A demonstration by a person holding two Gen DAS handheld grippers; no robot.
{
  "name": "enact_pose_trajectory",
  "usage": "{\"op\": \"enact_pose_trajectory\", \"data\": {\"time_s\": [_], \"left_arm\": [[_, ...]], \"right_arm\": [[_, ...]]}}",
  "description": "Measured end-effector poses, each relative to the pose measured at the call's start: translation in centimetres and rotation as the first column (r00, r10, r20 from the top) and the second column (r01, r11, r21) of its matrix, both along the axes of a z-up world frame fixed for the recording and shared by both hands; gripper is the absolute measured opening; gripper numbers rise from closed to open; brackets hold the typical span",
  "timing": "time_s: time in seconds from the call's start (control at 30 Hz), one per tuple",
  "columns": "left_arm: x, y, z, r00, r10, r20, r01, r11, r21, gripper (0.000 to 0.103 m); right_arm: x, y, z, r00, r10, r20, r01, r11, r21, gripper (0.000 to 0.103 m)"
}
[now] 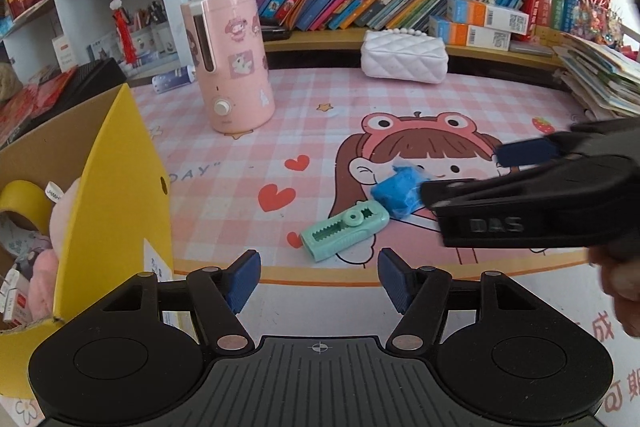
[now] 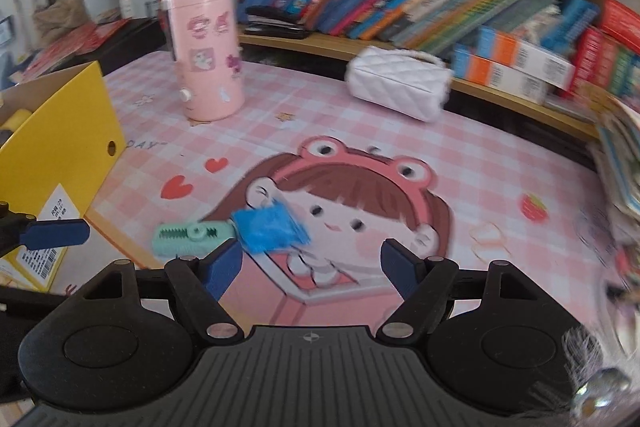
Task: Organize objects
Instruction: 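Close right gripper on the blue plastic bag and lift it, then close left gripper on the mint-green stapler while right holds the blue bag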
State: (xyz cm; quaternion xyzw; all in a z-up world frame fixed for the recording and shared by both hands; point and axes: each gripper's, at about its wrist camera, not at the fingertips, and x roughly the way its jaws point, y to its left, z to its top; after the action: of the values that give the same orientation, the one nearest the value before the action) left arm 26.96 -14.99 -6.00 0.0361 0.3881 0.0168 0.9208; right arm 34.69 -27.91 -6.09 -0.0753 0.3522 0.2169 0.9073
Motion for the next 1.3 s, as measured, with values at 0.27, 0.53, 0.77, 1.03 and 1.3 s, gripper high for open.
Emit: {"op": "enact_pose_trajectory", "data": {"time_s": [0.27, 0.53, 0.77, 1.03, 1.3], "left_arm": [[0.8, 0.1, -0.5, 1.0, 0.011, -0.016, -0.011, 1.0, -0.002, 0.065], [1.5, 0.2, -1.0, 0.999, 0.034, -0.026, -0.034, 0.999, -0.015, 0.065], [2.3, -0.3, -1.2, 0.998, 0.055, -0.032, -0.056, 0.998, -0.028, 0.075], [3.1, -1.5, -1.5, 0.994, 0.113, -0.006, -0.113, 0.993, -0.039, 0.086], [4.7, -2.6, -2.6, 0.981, 0.195, -0.017, -0.195, 0.979, -0.065, 0.087]], "right_arm": [[3.3, 2.4, -2.2, 0.994, 0.097, -0.059, -0.099, 0.994, -0.04, 0.069], [5.1, 2.1, -3.4, 0.992, 0.072, -0.106, -0.074, 0.997, -0.016, 0.057], [4.4, 0.6, -2.3, 0.997, 0.052, -0.054, -0.051, 0.999, 0.009, 0.038], [0.8, -4.1, 0.1, 0.998, -0.053, 0.021, 0.052, 0.998, 0.031, 0.038], [-2.3, -6.7, 0.7, 0.992, -0.124, -0.023, 0.126, 0.989, 0.078, 0.038]]}}
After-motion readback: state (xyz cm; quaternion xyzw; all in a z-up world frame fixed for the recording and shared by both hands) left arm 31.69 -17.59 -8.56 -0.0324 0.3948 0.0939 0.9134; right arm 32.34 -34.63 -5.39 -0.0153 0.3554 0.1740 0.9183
